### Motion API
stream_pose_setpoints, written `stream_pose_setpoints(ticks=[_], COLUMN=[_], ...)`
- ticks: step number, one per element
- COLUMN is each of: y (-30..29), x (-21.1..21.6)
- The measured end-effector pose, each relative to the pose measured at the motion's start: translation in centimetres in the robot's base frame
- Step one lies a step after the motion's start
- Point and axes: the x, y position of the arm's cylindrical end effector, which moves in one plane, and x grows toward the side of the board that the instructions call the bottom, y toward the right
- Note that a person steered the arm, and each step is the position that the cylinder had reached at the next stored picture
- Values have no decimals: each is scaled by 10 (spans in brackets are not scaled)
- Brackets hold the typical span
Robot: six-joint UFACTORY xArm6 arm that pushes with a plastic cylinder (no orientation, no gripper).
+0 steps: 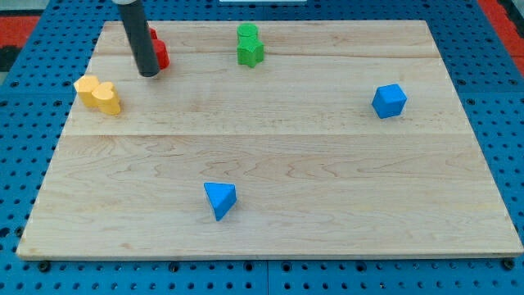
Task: Point your arm to the blue cube
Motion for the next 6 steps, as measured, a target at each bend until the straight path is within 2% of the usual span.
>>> stream_pose_setpoints(ticks=[2, 3, 4, 5, 6], y=[16, 64, 181, 308, 364], x=[-15, 20, 73, 34, 10])
